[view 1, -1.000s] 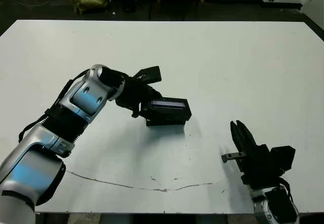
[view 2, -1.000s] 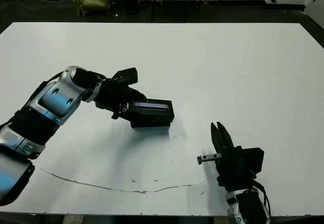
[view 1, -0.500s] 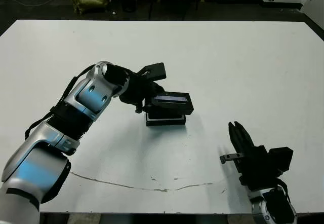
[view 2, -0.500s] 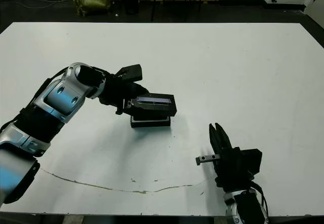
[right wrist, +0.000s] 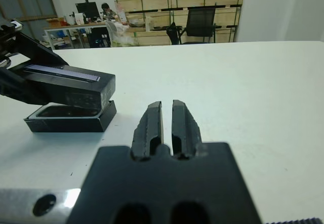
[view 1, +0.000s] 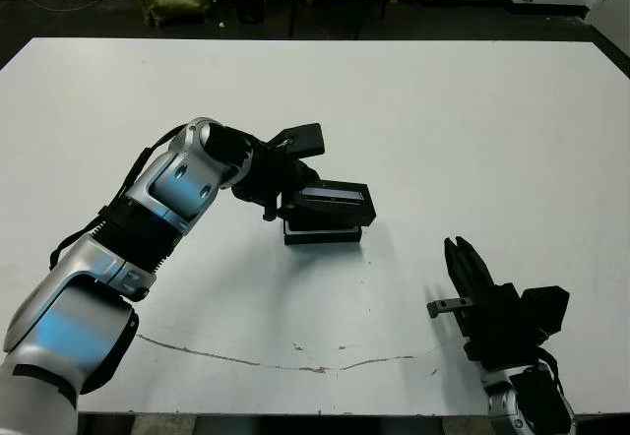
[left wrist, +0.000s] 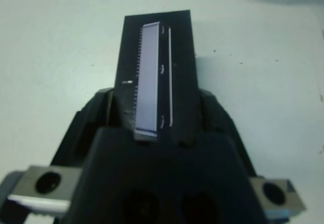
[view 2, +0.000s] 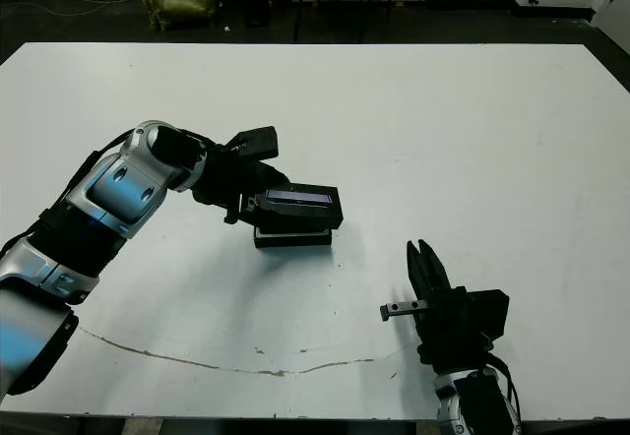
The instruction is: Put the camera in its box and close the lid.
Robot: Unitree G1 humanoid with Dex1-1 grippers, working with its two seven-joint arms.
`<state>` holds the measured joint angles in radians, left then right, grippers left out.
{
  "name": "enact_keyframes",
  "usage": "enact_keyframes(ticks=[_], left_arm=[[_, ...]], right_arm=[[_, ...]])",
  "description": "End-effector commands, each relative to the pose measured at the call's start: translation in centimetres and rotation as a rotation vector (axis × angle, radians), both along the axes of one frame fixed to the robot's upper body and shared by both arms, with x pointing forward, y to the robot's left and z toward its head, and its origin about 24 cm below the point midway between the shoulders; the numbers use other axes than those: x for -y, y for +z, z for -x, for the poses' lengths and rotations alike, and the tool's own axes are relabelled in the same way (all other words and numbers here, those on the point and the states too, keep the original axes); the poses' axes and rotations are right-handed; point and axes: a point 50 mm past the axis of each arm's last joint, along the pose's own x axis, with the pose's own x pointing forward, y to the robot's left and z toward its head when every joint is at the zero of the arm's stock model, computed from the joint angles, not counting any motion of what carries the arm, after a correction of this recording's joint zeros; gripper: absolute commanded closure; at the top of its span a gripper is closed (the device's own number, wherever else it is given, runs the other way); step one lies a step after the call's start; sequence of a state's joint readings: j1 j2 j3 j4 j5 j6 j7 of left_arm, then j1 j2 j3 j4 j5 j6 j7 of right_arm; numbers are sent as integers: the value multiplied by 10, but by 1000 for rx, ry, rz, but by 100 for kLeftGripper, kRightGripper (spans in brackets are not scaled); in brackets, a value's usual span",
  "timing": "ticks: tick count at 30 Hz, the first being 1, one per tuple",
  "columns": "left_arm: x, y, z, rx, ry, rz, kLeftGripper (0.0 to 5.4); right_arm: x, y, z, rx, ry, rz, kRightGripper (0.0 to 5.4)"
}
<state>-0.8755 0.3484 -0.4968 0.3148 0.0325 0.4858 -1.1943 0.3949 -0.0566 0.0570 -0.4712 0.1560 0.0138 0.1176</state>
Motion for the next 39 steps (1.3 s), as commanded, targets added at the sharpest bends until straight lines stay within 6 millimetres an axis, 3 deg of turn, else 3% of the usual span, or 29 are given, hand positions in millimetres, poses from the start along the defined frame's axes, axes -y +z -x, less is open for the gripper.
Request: enact_keyframes(ticks=[1, 39], left_arm=[[1, 0, -1, -10, 4, -20, 274], [6, -3, 0, -11, 19, -73, 274]], right_arm=[[2, -10, 10, -82, -34, 4, 540], [3, -11, 11, -90, -39, -6, 540]])
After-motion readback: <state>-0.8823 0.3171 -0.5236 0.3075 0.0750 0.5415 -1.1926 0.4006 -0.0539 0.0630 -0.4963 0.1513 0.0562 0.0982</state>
